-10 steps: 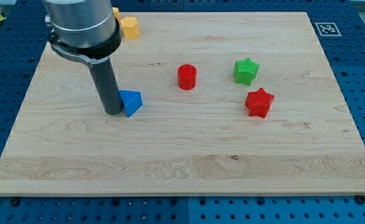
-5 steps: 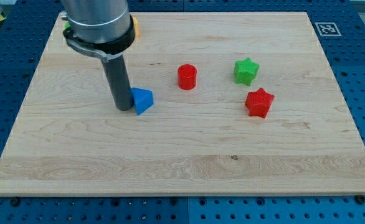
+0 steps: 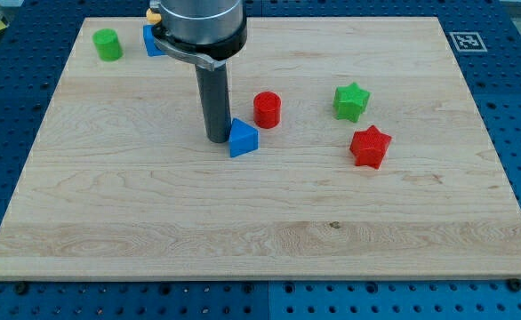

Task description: Move the blue triangle towards the red star

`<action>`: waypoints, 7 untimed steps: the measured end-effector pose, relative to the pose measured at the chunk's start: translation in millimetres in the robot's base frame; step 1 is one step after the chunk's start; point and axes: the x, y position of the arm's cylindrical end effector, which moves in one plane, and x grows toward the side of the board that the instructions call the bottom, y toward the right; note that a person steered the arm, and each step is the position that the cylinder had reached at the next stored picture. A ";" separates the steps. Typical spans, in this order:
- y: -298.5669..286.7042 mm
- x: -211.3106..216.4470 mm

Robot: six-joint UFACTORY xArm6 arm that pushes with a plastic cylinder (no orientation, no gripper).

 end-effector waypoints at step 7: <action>30.7 -0.9</action>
